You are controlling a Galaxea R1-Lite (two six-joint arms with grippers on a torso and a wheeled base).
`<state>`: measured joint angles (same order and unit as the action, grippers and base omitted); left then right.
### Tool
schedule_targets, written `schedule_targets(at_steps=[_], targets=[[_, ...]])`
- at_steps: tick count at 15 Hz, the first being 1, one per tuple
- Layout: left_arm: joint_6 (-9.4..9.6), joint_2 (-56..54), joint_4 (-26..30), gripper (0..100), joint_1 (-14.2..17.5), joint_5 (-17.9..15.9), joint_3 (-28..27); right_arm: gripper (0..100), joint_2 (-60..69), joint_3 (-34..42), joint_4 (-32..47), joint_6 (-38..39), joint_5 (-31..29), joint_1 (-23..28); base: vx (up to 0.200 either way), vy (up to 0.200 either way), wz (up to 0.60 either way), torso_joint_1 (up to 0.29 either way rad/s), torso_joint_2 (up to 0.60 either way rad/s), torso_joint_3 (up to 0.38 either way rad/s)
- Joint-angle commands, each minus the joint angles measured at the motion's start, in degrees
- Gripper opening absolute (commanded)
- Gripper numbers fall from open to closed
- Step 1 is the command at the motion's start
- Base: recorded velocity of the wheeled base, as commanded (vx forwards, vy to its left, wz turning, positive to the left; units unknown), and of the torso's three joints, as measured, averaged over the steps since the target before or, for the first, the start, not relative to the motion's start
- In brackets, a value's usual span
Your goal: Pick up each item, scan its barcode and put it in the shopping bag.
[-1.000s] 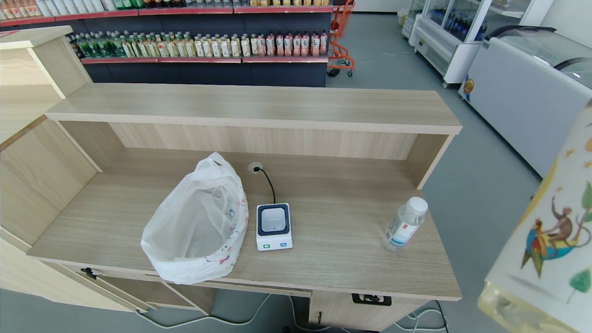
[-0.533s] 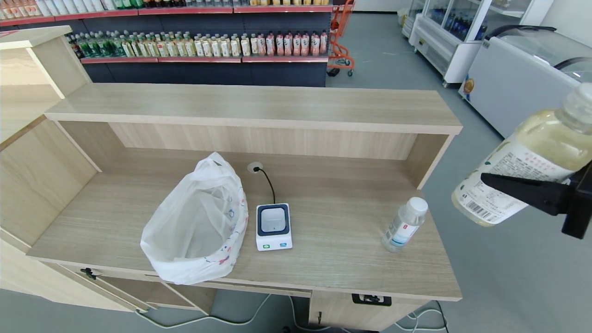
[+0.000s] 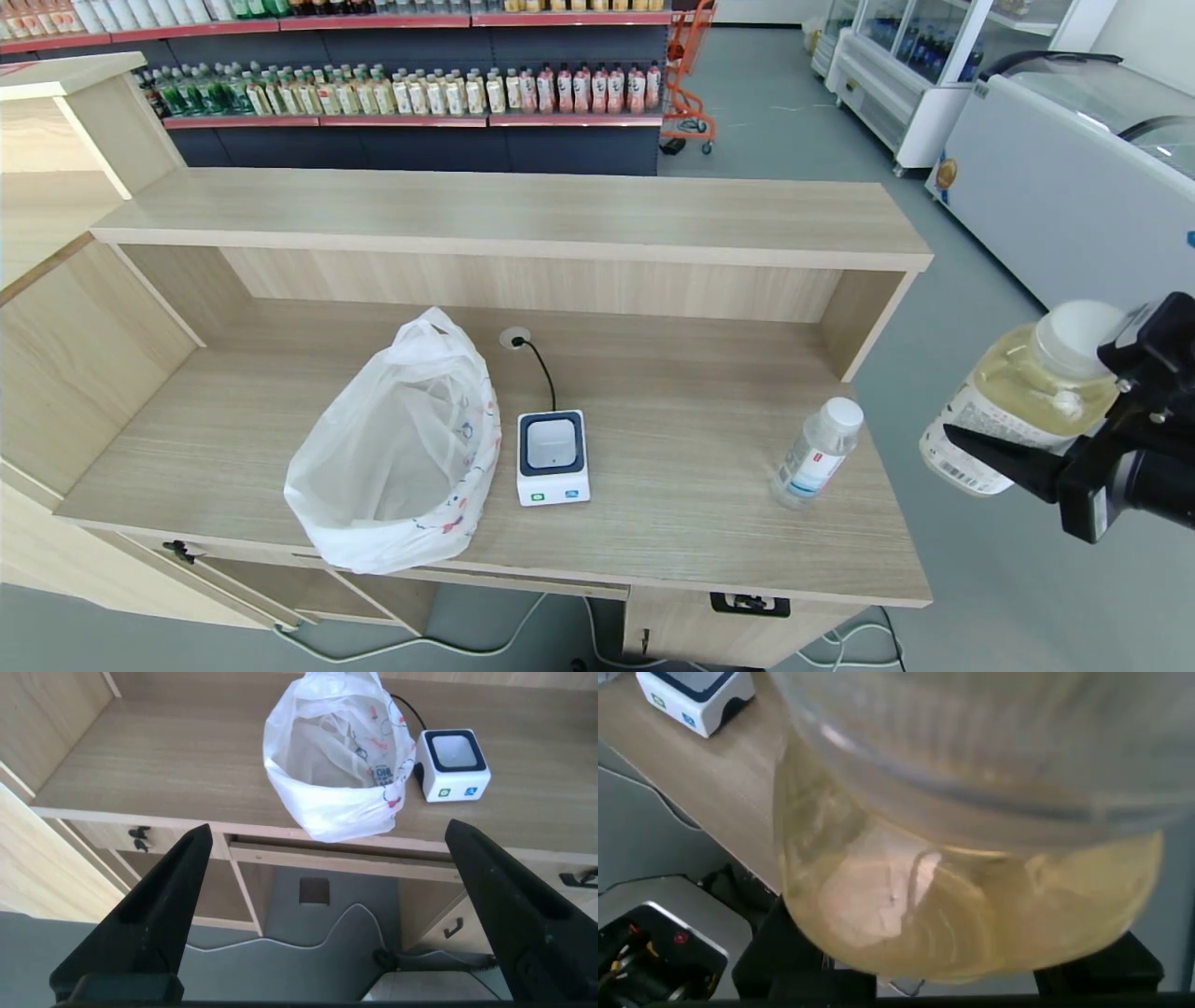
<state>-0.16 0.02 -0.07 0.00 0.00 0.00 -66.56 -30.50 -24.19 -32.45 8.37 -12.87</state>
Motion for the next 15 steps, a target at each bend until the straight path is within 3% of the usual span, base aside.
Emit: schedule_targets(at_steps=[1,9,15], targets=[[-0.02,0.06,-0.01,100,0.0,0.0,0.0,0,-0.94,0.71,-0.07,-0.16,-0.11,0.48,0.0,0.0,0.0,0.0,0.0,0.0],[-0.11,0.06,-0.01,100,0.0,0.0,0.0,0,-0.24,0.71,-0.16,-3.32,-0.11,0.66,0.0,0.0,0.0,0.0,0.0,0.0],[-0.02,-0.02,0.07,100,0.0,0.0,0.0,0,-1.64,-0.44,-0.25,-6.4,-0.03,0.66,0.0,0.2,0.0,0.006,0.0,0.002]])
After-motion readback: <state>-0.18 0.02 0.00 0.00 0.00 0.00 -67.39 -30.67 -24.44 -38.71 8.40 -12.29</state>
